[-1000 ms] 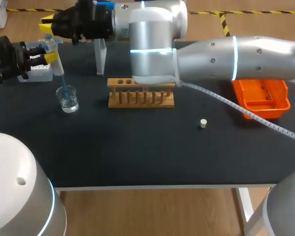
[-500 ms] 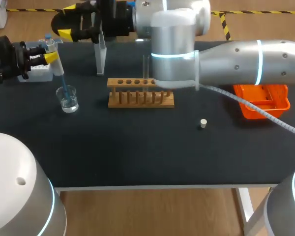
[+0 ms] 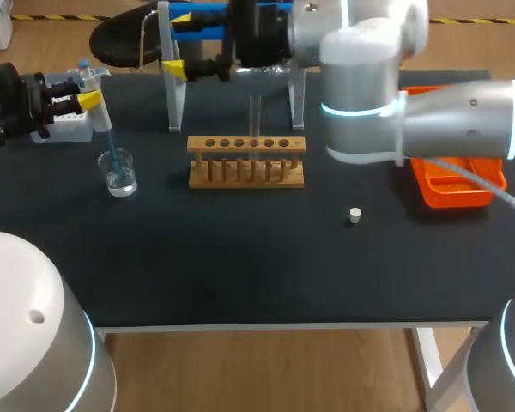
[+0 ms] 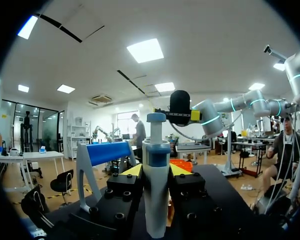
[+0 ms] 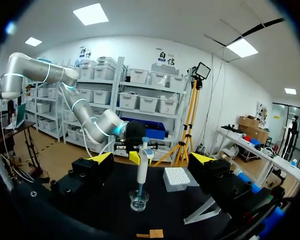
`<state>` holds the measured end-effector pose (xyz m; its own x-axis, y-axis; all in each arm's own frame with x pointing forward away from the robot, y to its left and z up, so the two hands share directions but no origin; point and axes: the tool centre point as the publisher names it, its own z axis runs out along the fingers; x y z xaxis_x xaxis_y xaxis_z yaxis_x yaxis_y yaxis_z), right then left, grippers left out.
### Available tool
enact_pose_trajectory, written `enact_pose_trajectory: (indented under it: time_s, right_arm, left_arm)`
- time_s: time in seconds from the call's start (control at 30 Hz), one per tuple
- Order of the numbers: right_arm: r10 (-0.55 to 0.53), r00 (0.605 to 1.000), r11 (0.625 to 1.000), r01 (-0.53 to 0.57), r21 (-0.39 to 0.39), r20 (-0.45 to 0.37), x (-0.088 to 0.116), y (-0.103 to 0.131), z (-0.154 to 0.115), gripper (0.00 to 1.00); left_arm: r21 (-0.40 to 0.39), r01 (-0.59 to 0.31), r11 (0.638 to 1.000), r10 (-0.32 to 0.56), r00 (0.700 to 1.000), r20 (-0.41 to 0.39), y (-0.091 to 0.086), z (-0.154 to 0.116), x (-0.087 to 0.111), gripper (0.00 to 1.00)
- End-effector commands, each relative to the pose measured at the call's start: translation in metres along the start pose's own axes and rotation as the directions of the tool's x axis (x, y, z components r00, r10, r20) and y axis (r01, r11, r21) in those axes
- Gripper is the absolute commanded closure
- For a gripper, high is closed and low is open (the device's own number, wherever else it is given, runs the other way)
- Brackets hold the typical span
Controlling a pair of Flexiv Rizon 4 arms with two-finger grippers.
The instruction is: Invert the test tube, pick up the pipette, mount the tip to pipette, aspirate from beaker and dispense into the tube, eject the tip, return the pipette, and cap with the stopper.
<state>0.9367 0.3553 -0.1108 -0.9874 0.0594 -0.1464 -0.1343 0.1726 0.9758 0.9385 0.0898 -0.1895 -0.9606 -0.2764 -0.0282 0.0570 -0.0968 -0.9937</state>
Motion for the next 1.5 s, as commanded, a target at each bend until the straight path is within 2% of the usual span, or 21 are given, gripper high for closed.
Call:
enact_pose_trajectory:
  time_s: [0.03,0.3,0.63,0.87,1.17,1.5]
  right_arm:
    - [-0.012,1.0,1.0,0.013,0.023,-0.024,-0.001,-0.006,-0.059,0.0]
    - [-0.074,0.995,0.995,0.078,0.068,-0.064,-0.002,-0.034,-0.096,0.0]
    - [-0.059,0.992,0.99,0.073,0.123,-0.109,-0.002,-0.079,-0.123,0.0]
    - [-0.018,0.993,0.989,0.035,0.14,-0.117,-0.005,-0.101,-0.13,0.0]
    - [0.014,0.988,0.993,0.004,0.118,-0.151,-0.002,-0.122,-0.132,0.0]
    - [0.038,0.99,0.992,-0.021,0.124,-0.137,0.001,-0.151,-0.129,0.0]
  left_arm:
    - [-0.001,0.001,1.0,-0.001,1.0,-0.002,-0.001,0.0,0.0,1.0]
    - [-0.001,0.001,1.0,-0.001,1.0,-0.002,-0.001,0.0,0.0,1.0]
    - [-0.001,0.001,1.0,-0.001,1.0,-0.002,-0.001,0.0,0.0,1.0]
    - [-0.001,0.001,1.0,-0.001,1.0,-0.002,-0.001,0.0,0.0,1.0]
    - [-0.001,0.001,1.0,-0.001,1.0,-0.002,-0.001,0.0,0.0,1.0]
    - [-0.001,0.001,1.0,-0.001,1.0,-0.002,-0.001,0.0,0.0,1.0]
